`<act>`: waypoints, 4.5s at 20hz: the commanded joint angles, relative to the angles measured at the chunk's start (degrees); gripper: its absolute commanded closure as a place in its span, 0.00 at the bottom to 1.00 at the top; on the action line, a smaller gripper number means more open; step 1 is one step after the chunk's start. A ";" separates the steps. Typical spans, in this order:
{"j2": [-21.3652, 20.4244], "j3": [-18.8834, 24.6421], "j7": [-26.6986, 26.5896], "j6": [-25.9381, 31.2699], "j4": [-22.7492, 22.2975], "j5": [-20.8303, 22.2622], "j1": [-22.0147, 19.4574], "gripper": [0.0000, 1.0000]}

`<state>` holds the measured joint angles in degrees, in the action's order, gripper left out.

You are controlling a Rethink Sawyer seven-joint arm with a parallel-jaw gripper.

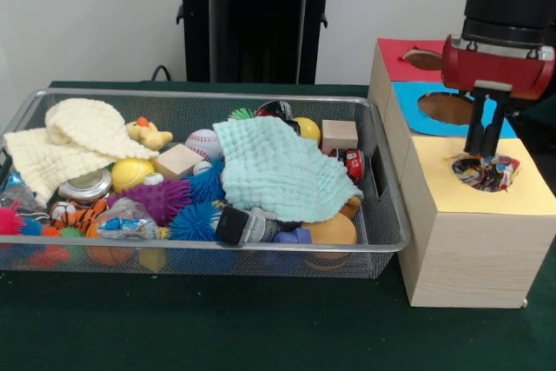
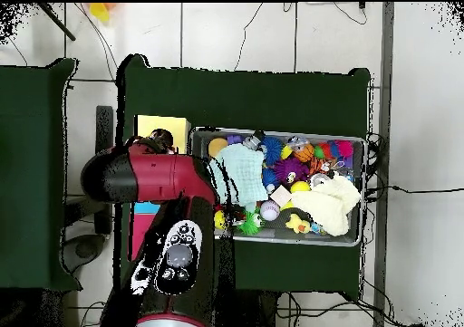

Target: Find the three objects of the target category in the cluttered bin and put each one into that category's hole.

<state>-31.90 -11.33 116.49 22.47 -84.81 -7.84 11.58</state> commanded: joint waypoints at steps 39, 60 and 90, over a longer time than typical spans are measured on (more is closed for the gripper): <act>6.34 1.22 9.93 -0.93 -1.10 -2.08 0.80 1.00; 10.11 2.85 8.83 -5.75 -0.43 -2.35 -0.67 1.00; 12.11 1.43 9.35 -6.18 -0.29 -3.46 0.85 1.00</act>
<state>-22.42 -11.82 116.50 11.74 -82.75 -9.92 12.35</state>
